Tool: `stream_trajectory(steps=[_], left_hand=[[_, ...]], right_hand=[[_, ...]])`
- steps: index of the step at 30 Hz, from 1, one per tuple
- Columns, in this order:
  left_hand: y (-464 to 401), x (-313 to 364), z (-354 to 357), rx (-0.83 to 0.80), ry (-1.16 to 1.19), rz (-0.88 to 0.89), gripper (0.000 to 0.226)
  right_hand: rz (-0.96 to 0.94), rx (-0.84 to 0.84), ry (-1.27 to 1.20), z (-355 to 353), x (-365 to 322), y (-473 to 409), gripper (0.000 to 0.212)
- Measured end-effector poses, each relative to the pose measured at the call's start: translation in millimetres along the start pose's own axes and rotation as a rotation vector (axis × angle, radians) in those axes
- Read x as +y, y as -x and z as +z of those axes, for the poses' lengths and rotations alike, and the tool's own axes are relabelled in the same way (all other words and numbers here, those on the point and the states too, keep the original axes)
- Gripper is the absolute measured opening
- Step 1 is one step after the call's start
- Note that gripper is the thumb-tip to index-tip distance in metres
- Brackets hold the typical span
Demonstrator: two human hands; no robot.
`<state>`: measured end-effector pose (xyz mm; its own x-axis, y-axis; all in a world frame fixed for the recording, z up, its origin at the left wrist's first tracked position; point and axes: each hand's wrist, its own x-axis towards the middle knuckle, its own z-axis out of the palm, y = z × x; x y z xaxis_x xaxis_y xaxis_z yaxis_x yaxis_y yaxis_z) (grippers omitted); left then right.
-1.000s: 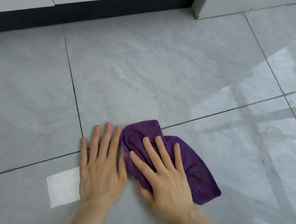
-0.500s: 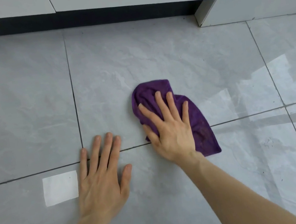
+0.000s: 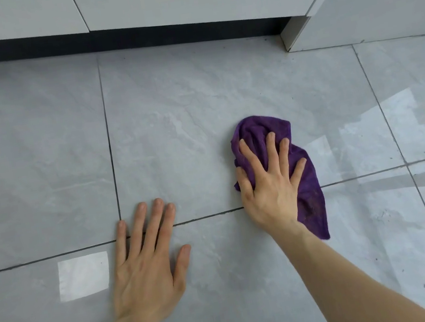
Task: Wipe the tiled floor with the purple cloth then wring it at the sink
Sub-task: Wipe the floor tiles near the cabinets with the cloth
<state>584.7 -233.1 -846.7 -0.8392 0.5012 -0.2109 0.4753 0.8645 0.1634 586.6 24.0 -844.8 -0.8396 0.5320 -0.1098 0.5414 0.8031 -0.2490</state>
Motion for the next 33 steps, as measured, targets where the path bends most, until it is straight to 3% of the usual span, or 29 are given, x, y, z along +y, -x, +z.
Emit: stream_trajectory(steps=[7, 17, 27, 29, 33], left_hand=[[-1.2, 1.8, 1.7, 0.035, -0.003, 0.003, 0.074], [0.4, 3.8, 2.6, 0.072, -0.007, -0.004, 0.073], [2.5, 5.1, 3.5, 0.095, -0.008, 0.002, 0.071], [2.5, 4.3, 4.0, 0.104, -0.007, 0.005, 0.071], [2.3, 4.9, 4.6, 0.103, -0.011, -0.005, 0.073]], right_hand=[[-0.031, -0.01, 0.001, 6.7, 2.9, 65.6, 0.059], [-0.235, -0.152, -0.03, 8.0, 5.5, 159.6, 0.087], [-0.449, -0.132, 0.077, 7.9, 36.9, 214.3, 0.086], [-0.385, -0.133, 0.092, 6.1, 44.2, 213.9, 0.09], [-0.007, -0.007, -0.031, -3.7, 68.5, 184.3, 0.083]])
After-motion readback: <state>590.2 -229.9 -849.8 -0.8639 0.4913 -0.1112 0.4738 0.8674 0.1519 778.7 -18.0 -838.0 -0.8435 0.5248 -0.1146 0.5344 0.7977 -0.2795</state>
